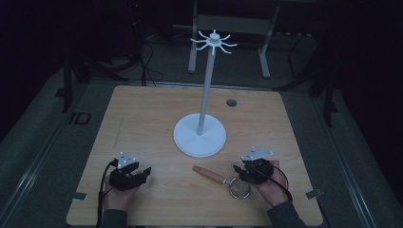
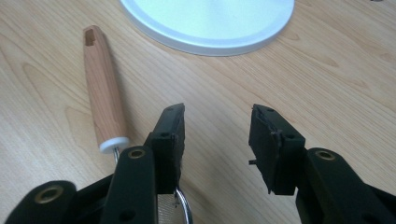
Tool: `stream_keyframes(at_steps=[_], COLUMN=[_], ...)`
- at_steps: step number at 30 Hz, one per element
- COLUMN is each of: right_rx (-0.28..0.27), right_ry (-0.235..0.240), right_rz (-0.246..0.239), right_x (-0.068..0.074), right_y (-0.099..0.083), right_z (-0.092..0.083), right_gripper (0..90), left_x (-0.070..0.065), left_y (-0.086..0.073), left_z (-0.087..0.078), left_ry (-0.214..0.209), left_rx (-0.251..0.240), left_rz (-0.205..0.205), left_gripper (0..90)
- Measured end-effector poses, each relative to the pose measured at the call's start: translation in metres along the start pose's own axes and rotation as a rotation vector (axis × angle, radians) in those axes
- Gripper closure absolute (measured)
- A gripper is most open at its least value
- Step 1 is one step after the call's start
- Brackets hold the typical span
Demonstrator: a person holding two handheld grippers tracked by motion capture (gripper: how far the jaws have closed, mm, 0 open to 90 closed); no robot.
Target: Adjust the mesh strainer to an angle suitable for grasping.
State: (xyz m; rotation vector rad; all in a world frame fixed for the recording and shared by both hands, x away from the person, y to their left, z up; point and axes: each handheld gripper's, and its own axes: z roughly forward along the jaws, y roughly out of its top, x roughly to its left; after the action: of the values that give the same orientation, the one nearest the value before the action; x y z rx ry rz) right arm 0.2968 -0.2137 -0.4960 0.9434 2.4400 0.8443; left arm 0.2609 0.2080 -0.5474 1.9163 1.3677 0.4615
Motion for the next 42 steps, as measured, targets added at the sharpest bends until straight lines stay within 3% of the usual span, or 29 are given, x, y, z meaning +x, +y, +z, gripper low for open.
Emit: stream_keyframes(at_steps=[16, 32, 36, 42], right_rx=[0.037, 0.100, 0.115, 0.153], right_ry=[0.044, 0.108, 0.128, 0.155], right_rz=[-0.075, -0.172, -0.192, -0.179], right_x=[0.016, 0.041, 0.045, 0.045], right_y=[0.004, 0.011, 0.013, 0.016], right_z=[0.006, 0.033, 0.039, 0.047], right_gripper=[47.3, 40.8, 44.7, 57.4], left_x=[0.000, 0.001, 0.001, 0.002], left_y=[0.000, 0.000, 0.000, 0.000], left_z=[0.000, 0.000, 0.000, 0.000], left_ry=[0.005, 0.011, 0.011, 0.010], left_rx=[0.002, 0.003, 0.004, 0.002], left_rz=[0.001, 0.001, 0.000, -0.003], left_gripper=[44.0, 43.9, 43.8, 43.8])
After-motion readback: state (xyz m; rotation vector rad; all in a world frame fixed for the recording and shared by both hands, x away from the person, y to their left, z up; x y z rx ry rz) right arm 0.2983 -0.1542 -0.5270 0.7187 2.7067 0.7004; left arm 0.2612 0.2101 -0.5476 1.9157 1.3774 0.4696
